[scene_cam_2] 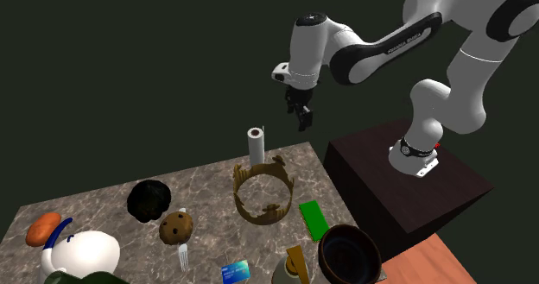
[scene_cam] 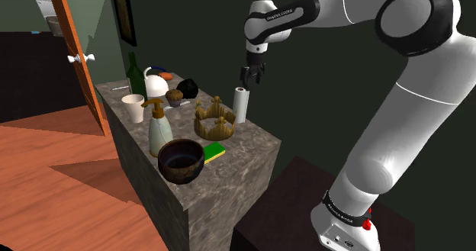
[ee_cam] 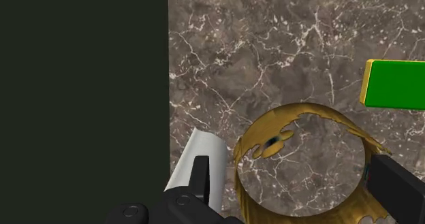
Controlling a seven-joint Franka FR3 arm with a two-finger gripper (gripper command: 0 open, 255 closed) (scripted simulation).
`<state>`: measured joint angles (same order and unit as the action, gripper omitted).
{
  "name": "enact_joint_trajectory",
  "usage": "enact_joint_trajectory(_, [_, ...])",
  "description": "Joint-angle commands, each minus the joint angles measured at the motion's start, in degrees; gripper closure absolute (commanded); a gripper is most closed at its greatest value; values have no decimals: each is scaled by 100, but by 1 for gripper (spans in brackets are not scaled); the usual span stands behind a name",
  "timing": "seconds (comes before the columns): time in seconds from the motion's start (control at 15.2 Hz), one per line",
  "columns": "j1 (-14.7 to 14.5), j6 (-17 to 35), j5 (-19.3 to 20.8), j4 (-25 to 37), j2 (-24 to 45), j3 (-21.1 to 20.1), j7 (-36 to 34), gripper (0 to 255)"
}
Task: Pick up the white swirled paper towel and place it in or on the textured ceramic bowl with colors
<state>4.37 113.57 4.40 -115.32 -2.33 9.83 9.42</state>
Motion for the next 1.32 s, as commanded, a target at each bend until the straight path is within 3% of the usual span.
enact_joint_trajectory(0.0, [45,49,-127,381,449,60,166,0])
enact_joint_trajectory(0.4, [294,-37,-556,1812,1874,147,661,0])
enact_joint_trajectory(0.79, [658,-467,-929,3699,3420,95,1007,0])
enact_joint_trajectory(1.25, [662,-1,-954,3362,3551,73,1026,0])
